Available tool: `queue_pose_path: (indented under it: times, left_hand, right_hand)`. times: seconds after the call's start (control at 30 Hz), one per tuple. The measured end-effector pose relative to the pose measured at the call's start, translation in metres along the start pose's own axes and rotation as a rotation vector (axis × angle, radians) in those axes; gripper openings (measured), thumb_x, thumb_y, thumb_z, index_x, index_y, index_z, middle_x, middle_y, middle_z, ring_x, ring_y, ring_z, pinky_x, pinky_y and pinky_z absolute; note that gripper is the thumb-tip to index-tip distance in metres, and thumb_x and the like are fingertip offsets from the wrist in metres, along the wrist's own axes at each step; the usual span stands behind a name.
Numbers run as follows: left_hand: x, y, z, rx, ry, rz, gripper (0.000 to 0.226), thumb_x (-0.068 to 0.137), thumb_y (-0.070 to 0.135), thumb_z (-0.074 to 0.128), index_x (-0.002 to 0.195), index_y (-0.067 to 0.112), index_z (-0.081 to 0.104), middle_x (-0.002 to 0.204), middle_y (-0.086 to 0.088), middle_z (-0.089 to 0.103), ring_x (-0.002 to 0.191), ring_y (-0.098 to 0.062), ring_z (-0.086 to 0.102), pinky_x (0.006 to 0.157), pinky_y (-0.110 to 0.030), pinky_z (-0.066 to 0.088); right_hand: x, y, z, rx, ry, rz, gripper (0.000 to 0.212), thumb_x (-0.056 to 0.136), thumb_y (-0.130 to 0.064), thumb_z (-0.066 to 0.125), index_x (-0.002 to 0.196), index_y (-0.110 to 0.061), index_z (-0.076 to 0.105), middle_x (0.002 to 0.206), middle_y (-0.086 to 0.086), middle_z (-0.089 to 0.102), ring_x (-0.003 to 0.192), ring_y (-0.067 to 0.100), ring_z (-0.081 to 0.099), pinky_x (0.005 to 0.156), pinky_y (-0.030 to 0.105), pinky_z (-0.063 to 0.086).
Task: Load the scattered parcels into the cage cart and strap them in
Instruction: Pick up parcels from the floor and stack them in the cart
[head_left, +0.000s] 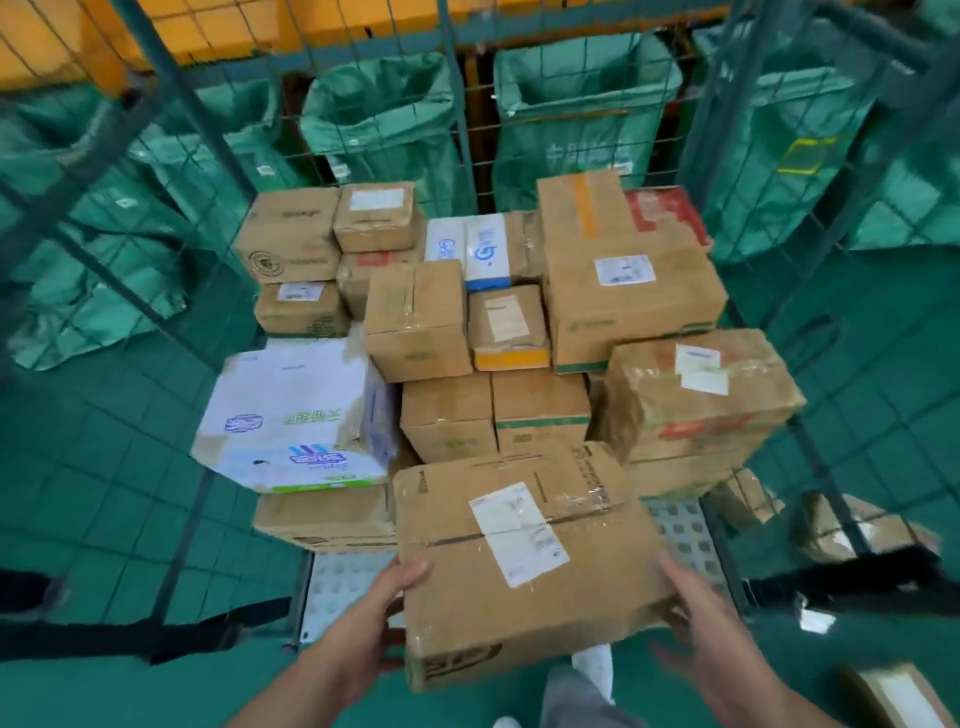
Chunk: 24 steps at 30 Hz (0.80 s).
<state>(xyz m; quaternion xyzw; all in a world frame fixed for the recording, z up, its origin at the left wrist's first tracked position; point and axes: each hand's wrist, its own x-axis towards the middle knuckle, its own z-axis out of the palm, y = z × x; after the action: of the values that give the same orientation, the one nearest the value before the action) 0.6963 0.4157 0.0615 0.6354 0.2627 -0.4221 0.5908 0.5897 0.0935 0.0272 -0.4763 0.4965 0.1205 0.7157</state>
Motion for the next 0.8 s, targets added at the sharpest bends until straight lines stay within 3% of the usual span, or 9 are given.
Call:
queue_pose_path:
  times: [0.07, 0.2, 0.33, 0.47, 0.53, 0.63, 0.73, 0.8]
  left_hand:
    - [0.003, 0.011, -0.001, -0.017, 0.033, 0.026, 0.098, 0.042, 0.069, 0.085, 0.13, 0.032, 0.064, 0.118, -0.002, 0.076, 0.106, -0.03, 0.073, 0.099, -0.051, 0.053]
    - [0.009, 0.041, -0.007, -0.117, 0.208, 0.141, 0.097, 0.049, 0.08, 0.08, 0.131, 0.033, 0.061, 0.12, 0.0, 0.075, 0.11, -0.028, 0.072, 0.102, -0.055, 0.052]
    - [0.008, 0.068, -0.022, -0.274, 0.318, 0.249, 0.063, 0.083, 0.062, 0.063, 0.129, 0.02, 0.065, 0.118, -0.008, 0.076, 0.113, -0.031, 0.07, 0.102, -0.052, 0.05]
    - [0.008, 0.09, -0.063, -0.415, 0.438, 0.342, 0.052, 0.095, 0.052, 0.051, 0.126, 0.015, 0.069, 0.12, -0.016, 0.073, 0.113, -0.037, 0.068, 0.108, -0.059, 0.044]
    - [0.005, 0.102, -0.088, -0.438, 0.488, 0.361, 0.046, 0.101, 0.048, 0.045, 0.118, 0.017, 0.074, 0.116, -0.017, 0.075, 0.108, -0.037, 0.069, 0.104, -0.056, 0.046]
    - [0.01, 0.122, -0.138, -0.458, 0.652, 0.405, 0.037, 0.097, 0.048, 0.055, 0.109, 0.019, 0.075, 0.107, -0.014, 0.077, 0.092, -0.032, 0.073, 0.09, -0.051, 0.053]
    - [0.021, 0.149, -0.196, -0.412, 0.773, 0.485, 0.052, 0.075, 0.058, 0.07, 0.112, 0.022, 0.073, 0.116, -0.01, 0.074, 0.107, -0.033, 0.069, 0.1, -0.056, 0.05]
    - [0.026, 0.177, -0.227, -0.388, 0.784, 0.521, 0.046, 0.075, 0.056, 0.069, 0.105, 0.021, 0.072, 0.108, -0.005, 0.073, 0.102, -0.028, 0.067, 0.092, -0.045, 0.051]
  right_hand:
    - [0.022, -0.018, 0.014, -0.075, -0.031, 0.01, 0.053, 0.088, -0.051, 0.072, 0.131, -0.022, 0.058, 0.126, 0.005, 0.06, 0.115, 0.03, 0.056, 0.104, 0.057, 0.048]
    - [0.058, -0.057, 0.061, -0.247, -0.041, -0.04, 0.053, 0.086, -0.06, 0.069, 0.123, -0.023, 0.06, 0.114, 0.002, 0.061, 0.11, 0.029, 0.059, 0.099, 0.053, 0.055]
    - [0.065, -0.087, 0.108, -0.392, -0.18, -0.079, 0.044, 0.094, -0.063, 0.057, 0.123, -0.03, 0.054, 0.118, -0.005, 0.061, 0.11, 0.02, 0.058, 0.102, 0.048, 0.051]
    - [0.063, -0.11, 0.165, -0.445, -0.269, -0.107, 0.041, 0.093, -0.059, 0.061, 0.117, -0.026, 0.059, 0.112, -0.009, 0.063, 0.1, 0.013, 0.059, 0.103, 0.048, 0.05]
    - [0.058, -0.115, 0.197, -0.451, -0.327, -0.074, 0.036, 0.096, -0.054, 0.061, 0.119, -0.027, 0.059, 0.112, -0.01, 0.063, 0.098, 0.011, 0.058, 0.098, 0.045, 0.052]
    - [0.051, -0.116, 0.256, -0.47, -0.391, -0.082, 0.032, 0.095, -0.055, 0.061, 0.114, -0.029, 0.061, 0.116, -0.006, 0.065, 0.103, 0.013, 0.06, 0.092, 0.044, 0.058]
    - [0.043, -0.118, 0.32, -0.463, -0.416, -0.125, 0.034, 0.096, -0.054, 0.06, 0.109, -0.023, 0.062, 0.115, 0.009, 0.067, 0.101, 0.02, 0.063, 0.085, 0.042, 0.062]
    - [0.041, -0.121, 0.362, -0.438, -0.416, -0.156, 0.03, 0.099, -0.049, 0.06, 0.108, -0.02, 0.063, 0.114, 0.012, 0.068, 0.098, 0.018, 0.065, 0.089, 0.044, 0.061]
